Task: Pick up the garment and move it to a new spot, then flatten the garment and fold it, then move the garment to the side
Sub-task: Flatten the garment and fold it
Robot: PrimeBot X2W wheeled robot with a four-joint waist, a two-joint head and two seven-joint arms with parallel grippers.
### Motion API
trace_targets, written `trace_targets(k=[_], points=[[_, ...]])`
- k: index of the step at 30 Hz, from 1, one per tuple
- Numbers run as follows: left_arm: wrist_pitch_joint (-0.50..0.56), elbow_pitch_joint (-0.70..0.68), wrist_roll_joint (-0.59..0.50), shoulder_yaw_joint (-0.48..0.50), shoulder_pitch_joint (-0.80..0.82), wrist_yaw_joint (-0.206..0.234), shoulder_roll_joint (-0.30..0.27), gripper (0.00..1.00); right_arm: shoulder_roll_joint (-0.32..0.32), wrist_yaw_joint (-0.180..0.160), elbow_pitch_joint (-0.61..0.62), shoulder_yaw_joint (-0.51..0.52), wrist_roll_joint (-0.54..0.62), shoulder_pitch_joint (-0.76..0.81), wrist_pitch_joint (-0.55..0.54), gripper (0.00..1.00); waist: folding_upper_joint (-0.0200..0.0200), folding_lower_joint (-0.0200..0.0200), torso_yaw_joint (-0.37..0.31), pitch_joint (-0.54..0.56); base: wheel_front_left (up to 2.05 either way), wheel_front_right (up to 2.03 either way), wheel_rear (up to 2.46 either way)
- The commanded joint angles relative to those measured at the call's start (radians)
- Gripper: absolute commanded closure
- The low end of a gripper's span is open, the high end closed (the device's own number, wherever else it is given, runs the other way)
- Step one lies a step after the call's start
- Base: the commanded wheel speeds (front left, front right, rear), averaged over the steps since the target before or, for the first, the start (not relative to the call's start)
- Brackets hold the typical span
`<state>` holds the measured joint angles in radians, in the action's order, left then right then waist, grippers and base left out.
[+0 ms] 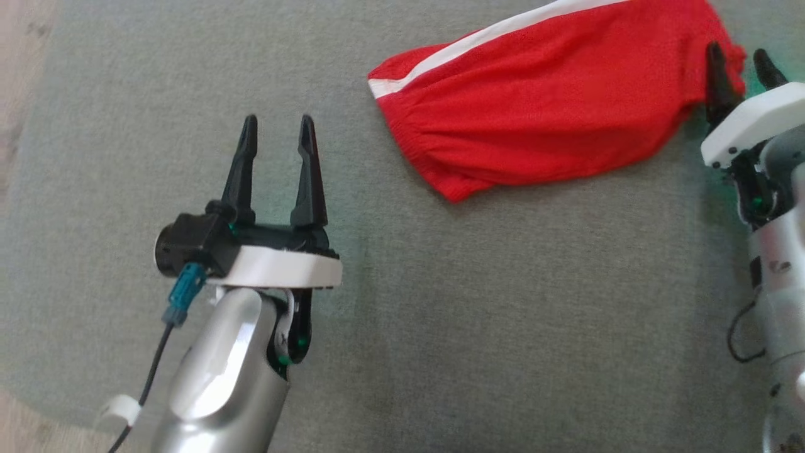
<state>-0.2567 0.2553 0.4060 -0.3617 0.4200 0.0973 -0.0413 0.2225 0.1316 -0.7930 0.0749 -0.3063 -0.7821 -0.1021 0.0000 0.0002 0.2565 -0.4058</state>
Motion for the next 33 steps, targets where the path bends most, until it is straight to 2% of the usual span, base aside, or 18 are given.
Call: trace_targets(k=[1, 4, 9, 10, 11, 19, 24, 33], points=[[-0.005, -0.035, 0.003, 0.024, 0.037, 0.006, -0.009, 0.0, 0.01, -0.001, 0.014, -0.022, 0.005, -0.022, 0.001, 0.0, 0.0, -0.0002, 0.012, -0.01, 0.0, 0.0, 0.0], [-0.005, -0.037, 0.005, 0.023, 0.051, 0.011, -0.009, 0.0, 0.031, -0.001, -0.054, -0.05, 0.044, -0.046, 0.016, 0.0, 0.0, -0.0002, 0.019, -0.015, 0.0, 0.0, 0.0], [-0.005, -0.042, 0.008, 0.026, 0.056, 0.018, -0.009, 0.0, 0.026, -0.001, -0.119, -0.141, 0.02, -0.076, 0.004, 0.0, 0.0, -0.0002, 0.014, -0.021, 0.0, 0.0, 0.0], [-0.005, -0.039, 0.007, 0.026, 0.053, 0.018, -0.009, 0.0, 0.024, -0.001, -0.129, -0.167, 0.009, -0.076, -0.005, 0.26, 0.0, -0.0002, 0.01, -0.019, 0.0, 0.0, 0.0], [-0.005, -0.034, 0.005, 0.026, 0.049, 0.017, -0.009, 0.0, 0.024, -0.001, -0.133, -0.195, -0.005, -0.076, -0.007, 1.0, 0.0, -0.0002, 0.005, -0.015, 0.0, 0.0, 0.0], [-0.005, -0.005, -0.031, 0.061, 0.02, 0.003, -0.009, 0.0, 0.054, -0.001, -0.123, -0.282, -0.126, -0.037, 0.137, 1.0, 0.0, -0.0002, -0.065, 0.052, 0.0, 0.0, 0.0], [-0.005, 0.005, -0.04, 0.071, 0.001, -0.006, -0.009, 0.0, 0.087, -0.001, -0.089, -0.284, -0.193, 0.026, 0.191, 1.0, 0.0, -0.0002, -0.116, 0.094, 0.0, 0.0, 0.0], [-0.005, 0.023, -0.047, 0.072, -0.033, -0.013, -0.009, 0.0, 0.124, -0.001, -0.025, -0.191, -0.273, 0.171, 0.25, 1.0, 0.0, -0.0002, -0.168, 0.153, 0.0, 0.0, 0.0]])
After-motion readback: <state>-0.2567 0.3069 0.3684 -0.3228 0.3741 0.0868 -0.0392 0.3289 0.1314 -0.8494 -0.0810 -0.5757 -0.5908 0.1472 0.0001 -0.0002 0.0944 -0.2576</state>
